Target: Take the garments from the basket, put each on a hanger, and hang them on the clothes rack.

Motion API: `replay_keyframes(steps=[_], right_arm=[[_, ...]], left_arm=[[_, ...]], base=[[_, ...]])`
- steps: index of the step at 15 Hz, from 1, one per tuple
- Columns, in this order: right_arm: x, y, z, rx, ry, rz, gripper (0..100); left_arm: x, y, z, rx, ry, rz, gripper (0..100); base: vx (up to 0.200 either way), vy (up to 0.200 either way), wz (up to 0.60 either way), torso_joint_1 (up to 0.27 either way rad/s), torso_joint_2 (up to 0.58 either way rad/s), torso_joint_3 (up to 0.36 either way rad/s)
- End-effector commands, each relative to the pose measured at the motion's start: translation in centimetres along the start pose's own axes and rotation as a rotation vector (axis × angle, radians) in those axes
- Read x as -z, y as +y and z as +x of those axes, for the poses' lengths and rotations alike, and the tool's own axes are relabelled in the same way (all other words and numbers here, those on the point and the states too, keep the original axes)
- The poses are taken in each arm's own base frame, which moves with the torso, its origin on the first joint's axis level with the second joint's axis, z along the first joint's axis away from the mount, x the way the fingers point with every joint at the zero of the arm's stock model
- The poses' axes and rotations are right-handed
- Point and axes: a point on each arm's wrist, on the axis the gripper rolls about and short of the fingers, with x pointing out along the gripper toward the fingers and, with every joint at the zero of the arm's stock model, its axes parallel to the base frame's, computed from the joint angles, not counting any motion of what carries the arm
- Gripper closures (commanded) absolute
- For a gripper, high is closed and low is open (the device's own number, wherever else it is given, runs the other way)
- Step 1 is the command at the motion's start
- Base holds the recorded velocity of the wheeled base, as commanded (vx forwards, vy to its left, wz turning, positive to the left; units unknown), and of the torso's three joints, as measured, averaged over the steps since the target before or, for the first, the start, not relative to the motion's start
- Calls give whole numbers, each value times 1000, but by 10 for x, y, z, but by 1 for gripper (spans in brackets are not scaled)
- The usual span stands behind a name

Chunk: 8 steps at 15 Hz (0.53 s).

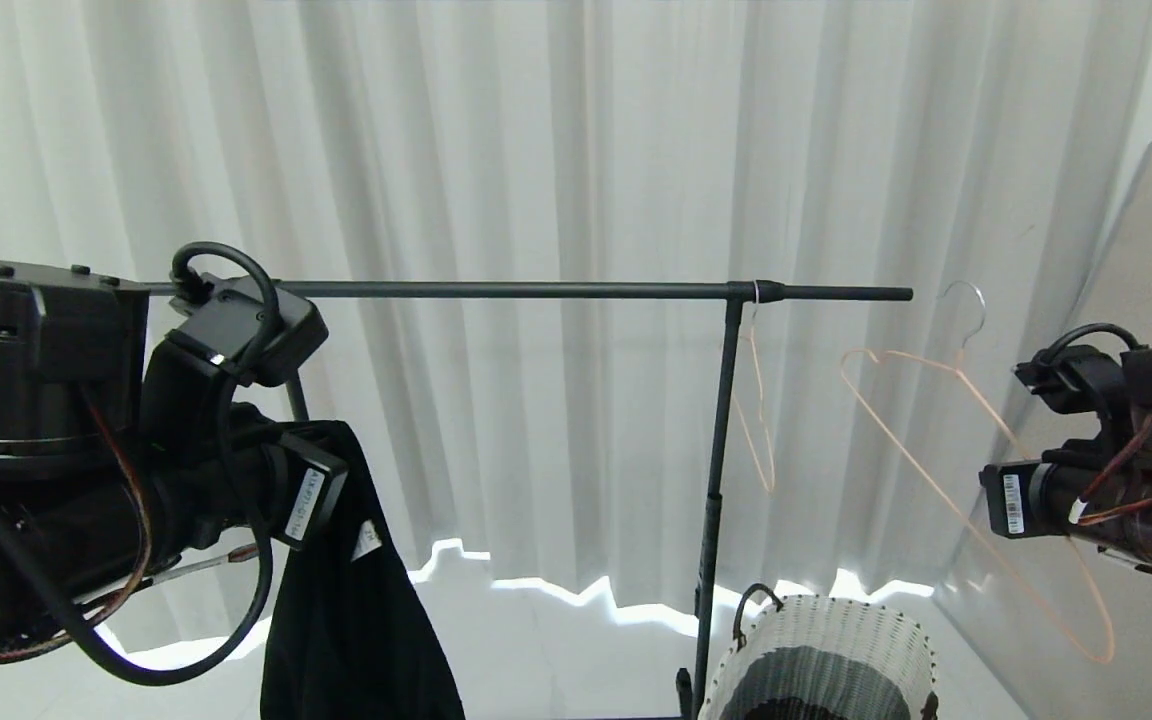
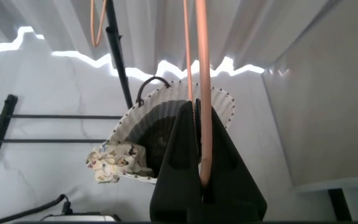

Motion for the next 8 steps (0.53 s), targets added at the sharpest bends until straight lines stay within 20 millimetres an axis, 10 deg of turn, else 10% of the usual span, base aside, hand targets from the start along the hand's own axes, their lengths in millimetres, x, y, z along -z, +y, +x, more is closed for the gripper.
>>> replay_keyframes(steps=[1, 8], right_arm=[[-2, -1, -9, -5, -27, 3, 100], [-1, -8, -39, -15, -41, -3, 100]], left_arm=[[0, 1, 4, -7, 3, -3, 100], [-4, 1, 4, -18, -37, -20, 100]], base=[[0, 0, 0, 0, 0, 0], [-29, 29, 0, 0, 0, 1]])
